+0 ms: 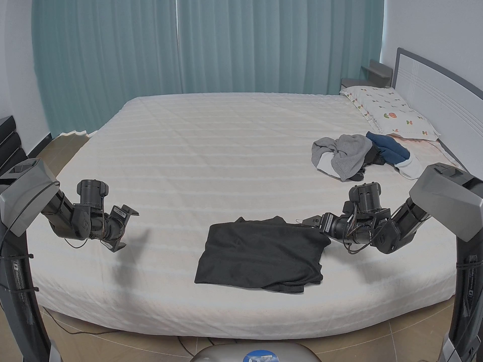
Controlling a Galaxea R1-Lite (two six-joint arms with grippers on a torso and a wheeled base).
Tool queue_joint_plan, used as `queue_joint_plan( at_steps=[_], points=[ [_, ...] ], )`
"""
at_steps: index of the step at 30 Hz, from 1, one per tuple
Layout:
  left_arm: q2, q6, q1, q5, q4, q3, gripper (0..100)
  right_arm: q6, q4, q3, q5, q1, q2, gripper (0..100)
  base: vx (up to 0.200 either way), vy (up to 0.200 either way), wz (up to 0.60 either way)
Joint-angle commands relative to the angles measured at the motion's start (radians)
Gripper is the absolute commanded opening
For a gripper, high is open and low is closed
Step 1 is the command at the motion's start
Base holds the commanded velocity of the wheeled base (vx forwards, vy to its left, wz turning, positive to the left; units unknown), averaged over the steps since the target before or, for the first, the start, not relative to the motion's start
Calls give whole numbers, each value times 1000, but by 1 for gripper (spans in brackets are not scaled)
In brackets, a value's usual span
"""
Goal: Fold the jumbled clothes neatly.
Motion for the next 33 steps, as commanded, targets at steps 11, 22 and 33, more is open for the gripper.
queue_joint_plan(
  at_steps=[11, 22, 33],
  points=[
    [2, -1, 1, 0, -1, 0, 100, 8, 3, -54, -16, -14, 98, 0, 0, 0, 0],
    [2, -1, 1, 0, -1, 0, 100, 32, -4, -52, -24, -42, 92, 0, 0, 0, 0],
    [-5, -1, 1, -9, -1, 1, 100, 97, -20, -38, -24, -16, 81, 100, 0, 0, 0]
  ],
)
